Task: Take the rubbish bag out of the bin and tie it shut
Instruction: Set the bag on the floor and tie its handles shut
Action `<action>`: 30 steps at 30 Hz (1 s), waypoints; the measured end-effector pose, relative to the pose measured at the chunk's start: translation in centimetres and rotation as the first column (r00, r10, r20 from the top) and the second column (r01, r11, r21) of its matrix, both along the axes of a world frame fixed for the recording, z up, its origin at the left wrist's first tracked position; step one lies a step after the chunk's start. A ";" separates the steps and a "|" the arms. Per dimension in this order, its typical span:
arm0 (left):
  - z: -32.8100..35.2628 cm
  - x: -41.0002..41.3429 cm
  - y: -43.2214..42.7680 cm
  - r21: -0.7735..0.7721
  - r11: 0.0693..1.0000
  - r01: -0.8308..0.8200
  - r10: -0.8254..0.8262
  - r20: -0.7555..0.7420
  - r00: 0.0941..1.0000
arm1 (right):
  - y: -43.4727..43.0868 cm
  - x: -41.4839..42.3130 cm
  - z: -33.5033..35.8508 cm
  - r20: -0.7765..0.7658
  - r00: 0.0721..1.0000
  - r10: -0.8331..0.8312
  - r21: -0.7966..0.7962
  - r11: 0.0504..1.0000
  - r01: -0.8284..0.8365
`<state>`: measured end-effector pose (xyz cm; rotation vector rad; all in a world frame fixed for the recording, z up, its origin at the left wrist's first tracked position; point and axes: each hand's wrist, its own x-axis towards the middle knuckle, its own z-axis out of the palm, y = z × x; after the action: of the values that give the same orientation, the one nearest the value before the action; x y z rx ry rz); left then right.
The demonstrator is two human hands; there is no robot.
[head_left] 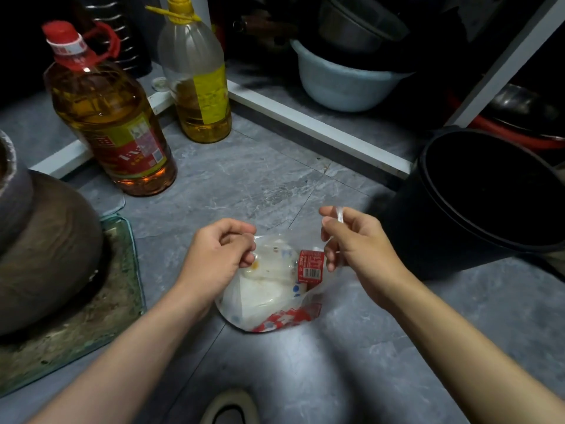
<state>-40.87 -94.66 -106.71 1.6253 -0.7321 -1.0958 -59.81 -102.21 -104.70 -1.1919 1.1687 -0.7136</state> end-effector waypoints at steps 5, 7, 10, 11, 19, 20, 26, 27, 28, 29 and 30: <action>-1.2 0.1 0.4 0.011 1.000 -0.019 0.020 -0.015 1.000 | 0.6 -0.3 -1.1 -0.083 0.995 0.055 0.073 0.996 -0.049; -1.4 0.2 0.5 0.003 0.999 -0.034 0.034 0.008 0.999 | 0.8 -0.6 -1.4 -0.113 0.990 0.082 0.106 0.992 -0.070; -1.7 0.4 0.6 -0.027 0.999 -0.045 0.046 0.029 0.999 | 1.0 -0.9 -1.7 -0.153 0.982 0.110 0.108 0.990 -0.094; -1.8 0.5 0.7 -0.040 0.998 -0.049 0.050 0.034 0.998 | 0.9 -1.0 -1.7 -0.182 0.977 0.110 0.088 0.992 -0.095; -2.1 0.9 1.5 -0.128 0.990 -0.064 0.078 0.108 0.991 | -0.3 -3.0 -2.5 -0.596 0.801 -0.060 -0.220 0.971 -0.091; -2.2 0.8 1.4 -0.134 0.988 -0.072 0.089 0.122 0.988 | -0.5 -3.3 -2.8 -0.638 0.766 -0.078 -0.232 0.968 -0.095; -2.8 0.8 1.2 -0.138 0.985 -0.102 0.124 0.155 0.980 | -0.8 -4.1 -4.9 -0.712 0.700 0.047 0.014 0.998 -0.053; -2.9 0.7 1.1 -0.131 0.986 -0.104 0.125 0.168 0.978 | -0.7 -4.0 -5.0 -0.700 0.712 0.060 0.049 0.998 -0.036; -3.1 0.7 1.0 -0.121 0.987 -0.107 0.127 0.174 0.976 | -0.7 -3.8 -5.3 -0.689 0.721 0.068 0.077 0.997 -0.021; -3.2 0.7 1.0 -0.110 0.988 -0.110 0.128 0.176 0.976 | -0.6 -3.6 -5.5 -0.679 0.729 0.085 0.110 0.994 -0.013; -3.3 0.7 0.9 -0.100 0.988 -0.114 0.131 0.176 0.976 | -0.5 -3.4 -5.8 -0.658 0.747 0.096 0.140 0.990 -0.005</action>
<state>-40.21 -93.73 -110.03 1.6850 -0.7776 -0.8223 -63.21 -102.69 -110.51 -1.4087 1.7352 -0.1390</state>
